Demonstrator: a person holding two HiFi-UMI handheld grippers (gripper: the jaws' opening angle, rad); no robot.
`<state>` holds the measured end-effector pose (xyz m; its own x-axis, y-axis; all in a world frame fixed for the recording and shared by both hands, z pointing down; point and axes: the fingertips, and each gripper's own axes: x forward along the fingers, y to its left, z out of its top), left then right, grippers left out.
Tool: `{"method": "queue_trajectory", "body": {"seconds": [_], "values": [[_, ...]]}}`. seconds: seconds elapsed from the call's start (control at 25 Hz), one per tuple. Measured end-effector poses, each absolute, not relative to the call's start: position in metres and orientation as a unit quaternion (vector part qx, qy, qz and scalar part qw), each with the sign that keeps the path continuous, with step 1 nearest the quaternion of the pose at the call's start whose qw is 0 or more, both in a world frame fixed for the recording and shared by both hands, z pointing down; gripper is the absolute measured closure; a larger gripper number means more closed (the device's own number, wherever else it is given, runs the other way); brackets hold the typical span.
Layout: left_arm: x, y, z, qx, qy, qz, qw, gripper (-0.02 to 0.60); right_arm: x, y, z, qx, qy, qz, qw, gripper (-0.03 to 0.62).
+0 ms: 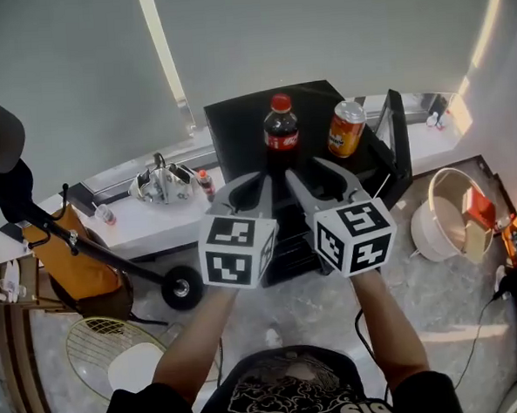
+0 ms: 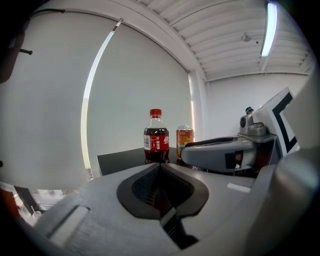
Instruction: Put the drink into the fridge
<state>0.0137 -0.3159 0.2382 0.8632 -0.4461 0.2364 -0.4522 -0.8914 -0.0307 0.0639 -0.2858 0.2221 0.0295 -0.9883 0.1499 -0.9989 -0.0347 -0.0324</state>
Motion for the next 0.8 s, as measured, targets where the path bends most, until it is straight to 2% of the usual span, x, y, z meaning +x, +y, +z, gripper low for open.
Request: {"method": "queue_trajectory", "body": {"seconds": [0.24,0.52,0.8], "values": [[0.016,-0.331,0.231,0.97,-0.212,0.115,0.015,0.577,0.067,-0.314,0.216,0.725,-0.683,0.068,0.048,0.354],[0.013,-0.354,0.228,0.968,-0.223,0.112,0.0,0.577,0.074,-0.339,0.216,0.735,-0.673,0.072,0.049,0.287],[0.015,-0.366,0.228,0.967,-0.227,0.114,-0.01,0.577,0.085,-0.362,0.217,0.739,-0.667,0.075,0.06,0.267]]}}
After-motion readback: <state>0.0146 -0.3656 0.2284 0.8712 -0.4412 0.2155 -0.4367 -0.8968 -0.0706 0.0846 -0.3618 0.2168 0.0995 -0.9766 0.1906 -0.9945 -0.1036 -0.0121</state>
